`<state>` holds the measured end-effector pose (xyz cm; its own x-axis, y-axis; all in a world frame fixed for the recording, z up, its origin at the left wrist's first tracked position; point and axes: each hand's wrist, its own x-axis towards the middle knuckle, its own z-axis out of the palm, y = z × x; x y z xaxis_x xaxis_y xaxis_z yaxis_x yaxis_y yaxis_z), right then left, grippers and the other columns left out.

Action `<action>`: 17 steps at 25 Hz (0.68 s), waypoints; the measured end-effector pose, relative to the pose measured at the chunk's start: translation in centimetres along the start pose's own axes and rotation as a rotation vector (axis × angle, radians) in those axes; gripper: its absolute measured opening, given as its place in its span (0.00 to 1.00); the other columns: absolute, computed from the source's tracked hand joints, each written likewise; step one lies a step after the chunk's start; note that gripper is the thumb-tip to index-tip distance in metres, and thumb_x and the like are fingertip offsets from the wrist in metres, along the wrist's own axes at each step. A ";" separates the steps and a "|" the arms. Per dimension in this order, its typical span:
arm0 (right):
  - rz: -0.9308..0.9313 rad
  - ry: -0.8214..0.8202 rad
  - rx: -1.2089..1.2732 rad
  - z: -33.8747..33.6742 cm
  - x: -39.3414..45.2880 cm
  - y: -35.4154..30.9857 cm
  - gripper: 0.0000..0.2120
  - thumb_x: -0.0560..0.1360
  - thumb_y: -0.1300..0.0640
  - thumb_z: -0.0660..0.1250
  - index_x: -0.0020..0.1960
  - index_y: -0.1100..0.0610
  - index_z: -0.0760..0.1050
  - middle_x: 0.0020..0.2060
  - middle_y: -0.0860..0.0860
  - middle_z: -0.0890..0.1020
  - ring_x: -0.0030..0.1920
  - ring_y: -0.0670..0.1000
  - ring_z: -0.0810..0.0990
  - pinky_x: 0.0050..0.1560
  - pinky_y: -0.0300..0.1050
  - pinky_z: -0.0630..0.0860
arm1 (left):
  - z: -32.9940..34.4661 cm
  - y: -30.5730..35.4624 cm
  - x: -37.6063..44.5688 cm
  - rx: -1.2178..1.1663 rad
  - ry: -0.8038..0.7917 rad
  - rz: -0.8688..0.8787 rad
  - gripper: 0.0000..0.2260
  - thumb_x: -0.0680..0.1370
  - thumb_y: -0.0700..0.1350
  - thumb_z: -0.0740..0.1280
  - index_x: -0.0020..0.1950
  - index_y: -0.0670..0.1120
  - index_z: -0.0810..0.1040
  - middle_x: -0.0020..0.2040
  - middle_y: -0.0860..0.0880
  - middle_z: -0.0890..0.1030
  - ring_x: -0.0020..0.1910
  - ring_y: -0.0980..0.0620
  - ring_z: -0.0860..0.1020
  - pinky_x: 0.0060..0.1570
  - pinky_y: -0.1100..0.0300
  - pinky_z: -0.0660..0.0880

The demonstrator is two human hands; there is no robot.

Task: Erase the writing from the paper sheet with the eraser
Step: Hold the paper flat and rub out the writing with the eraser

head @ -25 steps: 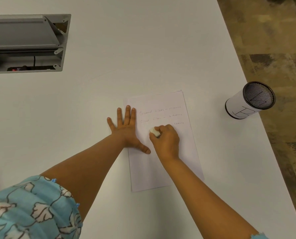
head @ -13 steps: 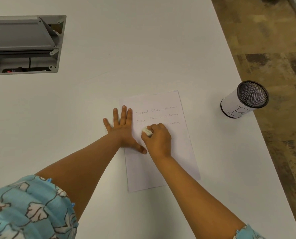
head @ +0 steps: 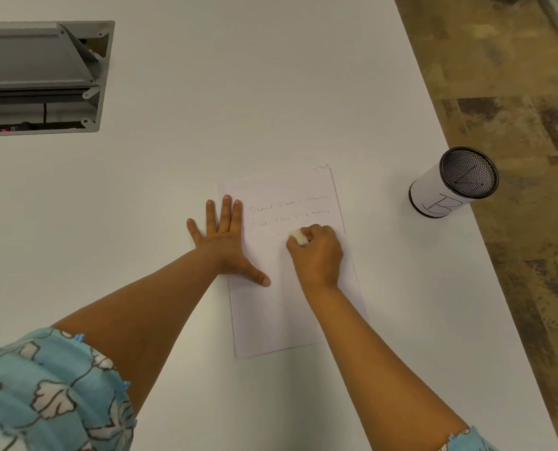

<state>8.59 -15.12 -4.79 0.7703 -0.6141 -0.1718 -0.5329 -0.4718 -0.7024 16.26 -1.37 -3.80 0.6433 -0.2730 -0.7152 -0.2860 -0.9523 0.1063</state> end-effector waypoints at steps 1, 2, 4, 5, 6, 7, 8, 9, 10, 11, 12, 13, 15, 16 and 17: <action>0.038 0.032 0.005 -0.1 0.2 0.0 0.08 0.70 0.60 0.68 0.46 0.63 0.76 0.45 0.58 0.78 0.44 0.56 0.77 0.42 0.43 0.72 | 0.0 0.0 0.0 -0.003 0.003 0.001 0.70 0.52 0.74 0.71 0.70 0.48 0.23 0.70 0.49 0.22 0.68 0.44 0.23 0.65 0.34 0.31; 0.051 0.032 0.010 0.1 0.0 -0.3 0.08 0.70 0.60 0.68 0.47 0.63 0.76 0.46 0.58 0.78 0.45 0.56 0.77 0.43 0.43 0.73 | 0.0 0.1 0.0 -0.003 0.002 0.001 0.71 0.52 0.74 0.71 0.70 0.48 0.23 0.70 0.49 0.22 0.68 0.44 0.23 0.65 0.34 0.31; -0.020 -0.044 -0.006 1.3 -1.0 -1.2 0.09 0.70 0.60 0.68 0.48 0.63 0.75 0.46 0.58 0.78 0.46 0.56 0.77 0.44 0.44 0.73 | 0.0 0.2 -0.1 -0.001 0.003 -0.005 0.70 0.52 0.74 0.71 0.70 0.48 0.23 0.70 0.49 0.22 0.68 0.44 0.23 0.65 0.35 0.31; -0.066 -0.085 -0.023 1.6 -1.4 -1.3 0.10 0.70 0.59 0.68 0.48 0.63 0.76 0.46 0.58 0.78 0.46 0.56 0.77 0.45 0.45 0.74 | 0.0 0.2 -0.1 0.003 0.006 -0.008 0.70 0.52 0.74 0.71 0.70 0.48 0.23 0.71 0.49 0.22 0.69 0.43 0.23 0.65 0.35 0.31; -0.093 -0.103 -0.035 1.4 -1.5 -1.2 0.10 0.70 0.59 0.68 0.48 0.63 0.76 0.46 0.58 0.78 0.45 0.56 0.77 0.44 0.44 0.73 | 0.0 0.2 -0.2 0.006 0.007 -0.008 0.70 0.52 0.74 0.71 0.70 0.48 0.23 0.71 0.49 0.22 0.69 0.43 0.23 0.65 0.35 0.31; -0.092 -0.092 -0.038 0.9 -1.1 -0.8 0.10 0.70 0.59 0.68 0.48 0.63 0.76 0.46 0.58 0.78 0.45 0.56 0.77 0.43 0.43 0.72 | 0.0 0.1 -0.2 0.006 0.004 -0.005 0.70 0.53 0.74 0.71 0.70 0.48 0.23 0.70 0.49 0.22 0.68 0.44 0.23 0.65 0.35 0.31; -0.066 -0.056 -0.027 0.3 -0.5 -0.2 0.09 0.70 0.59 0.68 0.47 0.63 0.76 0.45 0.58 0.78 0.45 0.56 0.77 0.42 0.42 0.71 | -0.1 0.1 -0.1 0.004 0.000 -0.002 0.70 0.53 0.74 0.71 0.70 0.48 0.22 0.70 0.49 0.22 0.68 0.44 0.23 0.65 0.35 0.31; -0.026 -0.004 -0.014 -0.2 -0.1 0.3 0.09 0.70 0.59 0.68 0.47 0.63 0.76 0.45 0.58 0.78 0.44 0.56 0.77 0.41 0.42 0.71 | -0.1 0.1 -0.1 -0.001 0.001 0.000 0.70 0.52 0.74 0.71 0.70 0.48 0.22 0.70 0.49 0.22 0.68 0.44 0.23 0.65 0.35 0.31; 0.014 0.037 -0.008 -0.4 0.1 0.4 0.09 0.70 0.59 0.68 0.47 0.63 0.76 0.45 0.58 0.78 0.44 0.56 0.78 0.41 0.41 0.71 | -0.1 0.0 -0.1 -0.006 0.003 0.002 0.70 0.53 0.73 0.71 0.70 0.48 0.22 0.70 0.49 0.22 0.68 0.44 0.23 0.64 0.35 0.31; 0.037 0.046 0.002 -0.2 -0.1 0.1 0.09 0.70 0.59 0.68 0.48 0.63 0.76 0.46 0.58 0.78 0.45 0.56 0.78 0.42 0.41 0.71 | 0.0 0.1 -0.1 -0.007 0.004 0.004 0.70 0.53 0.73 0.72 0.70 0.48 0.22 0.70 0.49 0.22 0.68 0.44 0.23 0.64 0.35 0.30; 0.022 0.019 0.006 0.4 -0.5 -0.6 0.10 0.70 0.59 0.68 0.49 0.64 0.76 0.47 0.58 0.78 0.46 0.56 0.77 0.43 0.42 0.72 | 0.0 0.1 -0.1 -0.006 0.005 0.003 0.70 0.53 0.73 0.71 0.70 0.48 0.22 0.70 0.49 0.22 0.68 0.44 0.23 0.64 0.35 0.31; -0.028 -0.033 -0.006 1.2 -1.2 -1.2 0.10 0.71 0.59 0.68 0.50 0.64 0.76 0.47 0.58 0.78 0.47 0.56 0.77 0.45 0.42 0.72 | 0.0 0.1 -0.1 -0.004 0.009 0.000 0.70 0.53 0.74 0.71 0.70 0.48 0.22 0.71 0.49 0.22 0.69 0.43 0.23 0.65 0.35 0.31; -0.119 -0.117 -0.033 2.1 -2.0 -1.7 0.11 0.71 0.59 0.68 0.50 0.64 0.76 0.47 0.59 0.78 0.47 0.56 0.77 0.44 0.41 0.70 | 0.1 0.1 -0.1 0.003 0.018 -0.004 0.70 0.52 0.74 0.71 0.70 0.48 0.23 0.71 0.49 0.23 0.69 0.43 0.24 0.65 0.34 0.32; -0.132 -0.117 -0.035 1.7 -1.7 -1.5 0.10 0.71 0.59 0.67 0.50 0.64 0.76 0.47 0.59 0.78 0.47 0.56 0.77 0.43 0.41 0.70 | 0.1 0.1 -0.1 0.003 0.015 -0.003 0.70 0.52 0.74 0.71 0.70 0.48 0.23 0.71 0.49 0.23 0.69 0.43 0.23 0.65 0.34 0.32; -0.117 -0.088 -0.028 1.1 -1.0 -1.0 0.10 0.70 0.59 0.67 0.49 0.64 0.76 0.46 0.59 0.78 0.46 0.56 0.77 0.42 0.40 0.69 | 0.0 0.0 -0.1 0.000 0.006 0.001 0.70 0.52 0.74 0.71 0.70 0.48 0.22 0.70 0.49 0.22 0.68 0.43 0.23 0.65 0.34 0.32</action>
<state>8.75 -13.37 -4.67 0.8549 -0.4966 -0.1504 -0.4461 -0.5554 -0.7018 16.17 -1.37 -3.70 0.6471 -0.2752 -0.7110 -0.2868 -0.9520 0.1075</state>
